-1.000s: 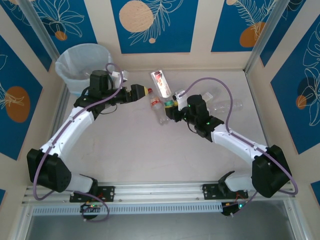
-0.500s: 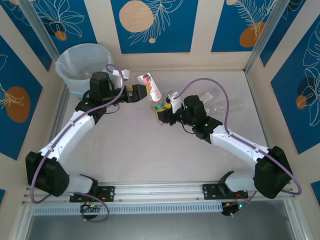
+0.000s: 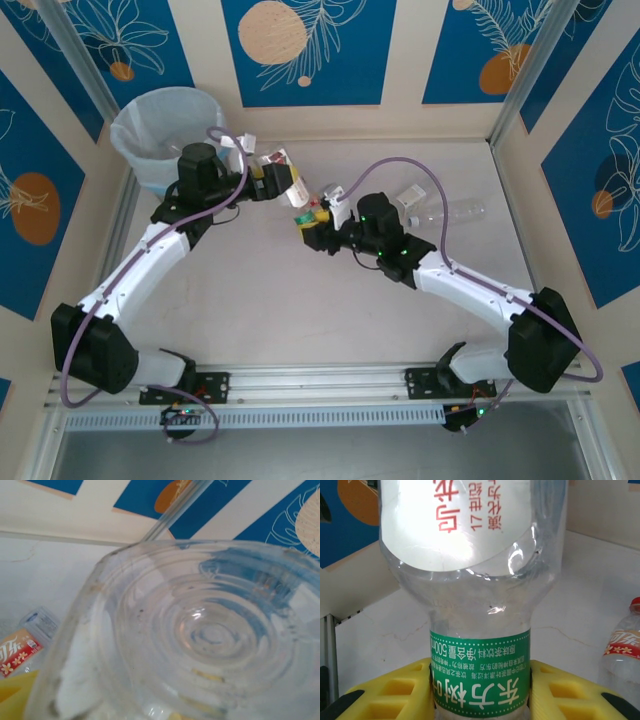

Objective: Put the plastic bottles in the bin

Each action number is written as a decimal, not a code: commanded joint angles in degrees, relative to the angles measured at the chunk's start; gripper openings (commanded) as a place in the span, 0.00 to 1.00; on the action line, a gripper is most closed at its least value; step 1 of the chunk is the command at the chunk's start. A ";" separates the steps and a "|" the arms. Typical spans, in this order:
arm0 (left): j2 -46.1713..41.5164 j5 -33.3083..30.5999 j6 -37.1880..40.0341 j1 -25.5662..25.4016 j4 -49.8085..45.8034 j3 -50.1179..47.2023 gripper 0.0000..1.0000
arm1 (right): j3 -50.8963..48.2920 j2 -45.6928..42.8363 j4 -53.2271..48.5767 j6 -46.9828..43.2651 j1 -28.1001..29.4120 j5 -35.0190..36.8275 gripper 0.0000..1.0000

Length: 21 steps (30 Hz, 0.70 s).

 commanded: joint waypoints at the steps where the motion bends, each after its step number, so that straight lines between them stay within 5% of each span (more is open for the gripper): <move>1: -1.02 -1.91 -0.98 -0.67 3.90 -1.78 0.88 | 2.37 1.27 2.42 3.09 0.63 -0.37 0.00; 8: -0.80 -1.15 -0.95 -0.67 3.01 -1.84 0.75 | 2.84 2.43 2.81 3.78 0.93 0.16 0.00; 14: -1.05 -1.34 -0.76 -0.67 2.73 -1.71 0.64 | 2.93 2.43 2.80 3.65 0.94 0.85 0.14; 21: -1.46 -1.95 -0.16 -0.67 1.89 -1.22 0.63 | 3.04 2.26 2.90 4.22 0.63 2.26 0.47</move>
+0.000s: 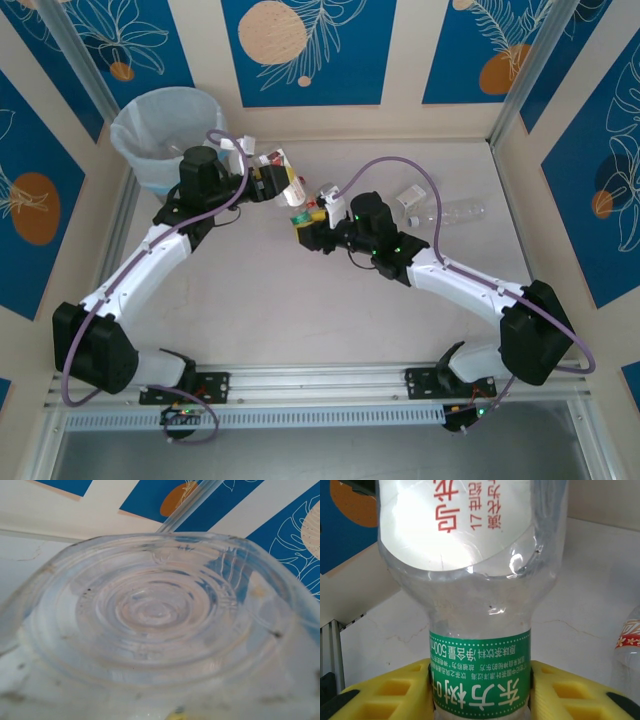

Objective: Put the plastic bottles in the bin

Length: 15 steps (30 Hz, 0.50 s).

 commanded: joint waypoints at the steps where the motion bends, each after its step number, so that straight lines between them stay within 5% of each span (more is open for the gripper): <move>1: -1.57 -1.17 1.21 -0.58 -0.01 0.56 0.63 | 1.99 -0.33 2.77 1.11 0.02 1.99 0.50; 5: -1.96 -2.47 2.12 -0.58 -1.16 0.76 0.63 | 0.47 -1.39 4.78 2.59 -0.62 3.54 0.67; 7: -2.08 -2.80 2.30 -0.58 -1.42 0.82 0.63 | -0.90 -2.22 6.63 3.08 -0.93 4.43 0.96; 8: -2.11 -2.92 2.39 -0.59 -1.51 0.92 0.63 | -1.41 -2.56 7.09 3.08 -1.05 4.88 0.99; 15: -2.13 -3.42 2.98 -0.50 -2.26 1.26 0.63 | -3.21 -5.97 7.82 2.01 -1.46 6.31 1.00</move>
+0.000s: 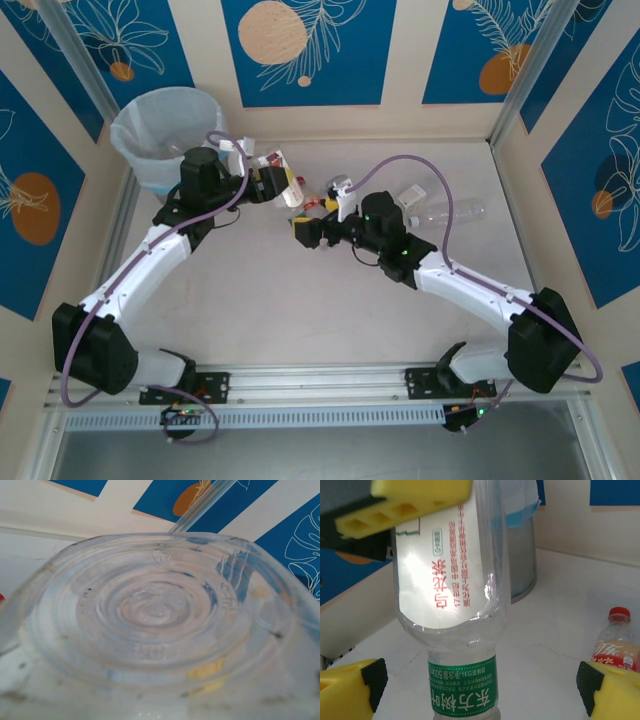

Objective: Put the plastic bottles in the bin

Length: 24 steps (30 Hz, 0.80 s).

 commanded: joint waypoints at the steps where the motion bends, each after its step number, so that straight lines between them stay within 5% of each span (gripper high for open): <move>1: -1.98 -0.66 1.46 -0.38 -0.33 1.48 0.63 | -1.50 -3.27 2.68 -1.25 -0.21 1.03 0.99; 20: -1.18 -4.19 3.91 -0.11 -6.63 6.72 0.63 | -3.74 -8.30 4.12 -3.89 0.36 0.81 1.00; 24: -0.24 -10.60 6.46 0.46 -13.60 11.88 0.62 | -3.11 -8.63 2.93 -2.73 0.19 3.57 1.00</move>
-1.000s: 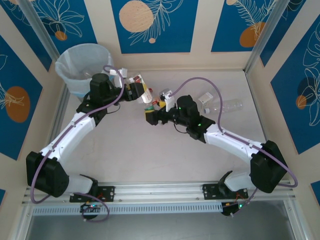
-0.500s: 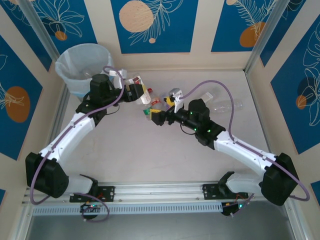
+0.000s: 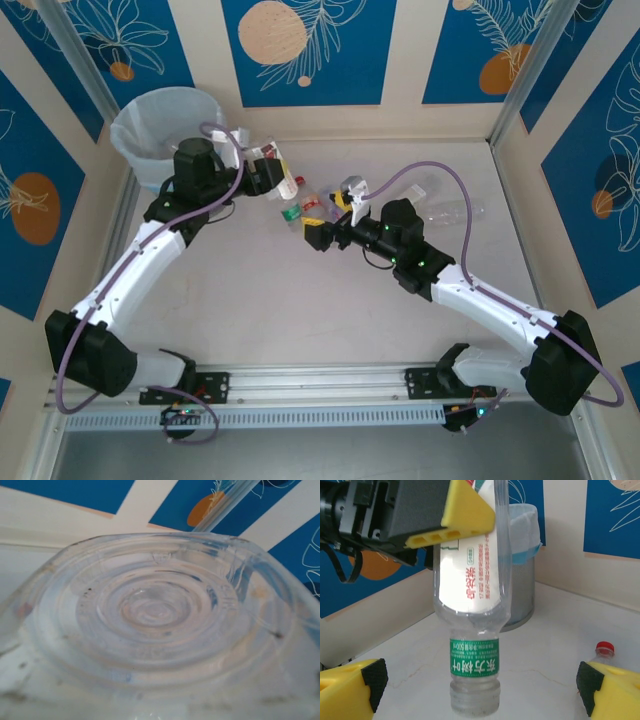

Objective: Put the plastic bottles in the bin

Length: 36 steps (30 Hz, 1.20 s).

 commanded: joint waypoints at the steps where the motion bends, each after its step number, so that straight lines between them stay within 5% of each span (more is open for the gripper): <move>1: 0.81 -6.22 3.60 0.73 -6.43 6.42 0.62 | 0.34 -1.10 0.56 1.05 0.09 2.83 1.00; 12: 8.05 -9.58 10.22 9.42 -11.68 22.66 0.63 | -1.43 -4.19 0.24 2.57 -0.32 5.49 1.00; 22: 18.32 -5.48 1.24 21.28 -10.46 41.13 0.64 | -3.93 -6.53 -0.20 4.53 -0.85 7.08 1.00; 36: 24.35 -23.77 4.95 27.06 -10.19 43.77 0.66 | -4.58 -7.52 -1.59 6.17 -1.27 8.07 0.99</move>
